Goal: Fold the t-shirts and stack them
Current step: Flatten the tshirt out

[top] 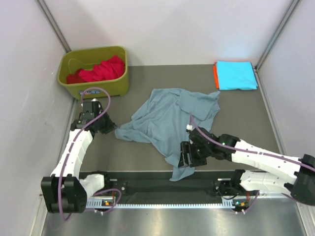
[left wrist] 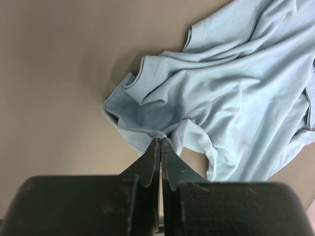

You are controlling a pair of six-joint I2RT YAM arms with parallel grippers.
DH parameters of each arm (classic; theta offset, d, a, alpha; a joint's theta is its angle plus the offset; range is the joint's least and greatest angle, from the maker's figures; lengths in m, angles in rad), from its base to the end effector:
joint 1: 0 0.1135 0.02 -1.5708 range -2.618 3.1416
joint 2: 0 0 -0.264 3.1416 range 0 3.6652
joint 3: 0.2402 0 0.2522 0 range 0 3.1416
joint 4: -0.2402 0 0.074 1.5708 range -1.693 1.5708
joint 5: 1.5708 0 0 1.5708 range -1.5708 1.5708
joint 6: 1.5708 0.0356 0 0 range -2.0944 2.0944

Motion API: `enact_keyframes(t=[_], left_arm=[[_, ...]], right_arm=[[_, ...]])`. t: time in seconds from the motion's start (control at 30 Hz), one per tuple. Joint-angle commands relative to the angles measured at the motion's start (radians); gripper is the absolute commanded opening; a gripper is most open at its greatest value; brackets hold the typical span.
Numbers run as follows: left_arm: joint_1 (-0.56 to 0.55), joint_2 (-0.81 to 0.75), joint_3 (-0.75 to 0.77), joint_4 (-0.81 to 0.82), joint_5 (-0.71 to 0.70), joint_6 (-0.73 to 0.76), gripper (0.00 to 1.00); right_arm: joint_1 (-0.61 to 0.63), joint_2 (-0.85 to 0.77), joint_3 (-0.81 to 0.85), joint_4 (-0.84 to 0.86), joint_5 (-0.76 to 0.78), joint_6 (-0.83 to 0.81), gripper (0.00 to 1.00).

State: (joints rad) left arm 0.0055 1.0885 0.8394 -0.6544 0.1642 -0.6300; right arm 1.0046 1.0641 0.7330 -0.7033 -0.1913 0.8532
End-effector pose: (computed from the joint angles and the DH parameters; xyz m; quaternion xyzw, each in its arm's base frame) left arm 0.2173 -0.0046 0.2594 -0.2687 0.9029 -0.1740 0.2868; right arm 0.1009 0.1713 0.2278 -0.0978 0.9552 0.2664 0.0842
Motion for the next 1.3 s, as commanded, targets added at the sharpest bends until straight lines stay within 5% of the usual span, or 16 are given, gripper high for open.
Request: enact_keyframes(t=[0.0,0.2,0.53,0.67,0.93,1.27], left_arm=[[-0.002,-0.002,-0.014,0.042,0.001,-0.004,0.0],[-0.053,0.008,-0.029,0.016,-0.063,-0.04,0.0],[-0.154,0.054,-0.007,-0.06,-0.253,-0.242,0.0],[-0.179,0.054,0.003,-0.086,-0.313,-0.292,0.0],[-0.205,0.071,0.021,-0.122,-0.357,-0.332,0.0],[-0.222,0.09,0.055,-0.159,-0.399,-0.32,0.0]], right_arm=[[0.046,-0.061,-0.026,-0.021,0.127,0.231,0.66],[0.249,-0.177,-0.133,0.086,0.315,0.722,0.58],[0.583,0.039,-0.014,-0.001,0.61,1.375,0.54],[0.611,0.124,-0.001,0.059,0.63,1.5,0.43],[0.684,0.243,0.006,0.035,0.69,1.797,0.4],[0.66,0.284,0.019,0.002,0.791,1.834,0.43]])
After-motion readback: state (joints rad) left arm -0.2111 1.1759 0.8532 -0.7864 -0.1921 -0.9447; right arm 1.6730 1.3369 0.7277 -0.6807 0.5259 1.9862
